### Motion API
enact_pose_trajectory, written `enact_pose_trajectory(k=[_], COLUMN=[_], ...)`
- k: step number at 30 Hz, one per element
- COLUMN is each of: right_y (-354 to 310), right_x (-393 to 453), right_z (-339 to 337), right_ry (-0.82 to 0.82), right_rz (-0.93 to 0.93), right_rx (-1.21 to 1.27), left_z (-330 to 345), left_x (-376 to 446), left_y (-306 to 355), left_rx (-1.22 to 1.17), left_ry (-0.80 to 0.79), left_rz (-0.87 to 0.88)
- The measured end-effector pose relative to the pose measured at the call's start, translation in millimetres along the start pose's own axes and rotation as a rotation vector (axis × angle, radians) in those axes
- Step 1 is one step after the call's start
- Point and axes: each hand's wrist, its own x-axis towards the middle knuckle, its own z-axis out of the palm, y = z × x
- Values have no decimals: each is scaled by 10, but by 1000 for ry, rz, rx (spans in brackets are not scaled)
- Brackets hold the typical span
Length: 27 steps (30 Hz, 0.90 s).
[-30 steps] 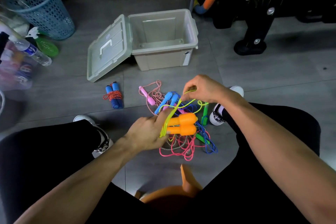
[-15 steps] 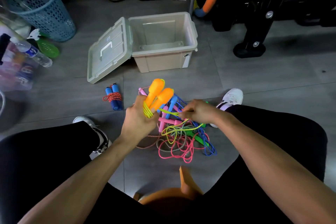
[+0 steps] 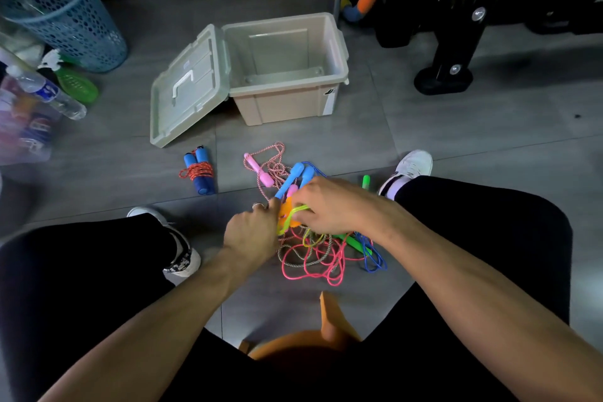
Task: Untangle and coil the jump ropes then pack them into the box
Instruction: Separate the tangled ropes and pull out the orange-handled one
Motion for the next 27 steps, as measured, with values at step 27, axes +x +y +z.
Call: enact_pose_trajectory(k=[27], right_y=[886], right_x=[69], right_z=[-27], right_ry=[147], right_rz=[260], right_rx=[405], left_z=[-108], left_x=[-67], left_y=[-239], left_rx=[-404], left_ry=[505], left_rz=[468])
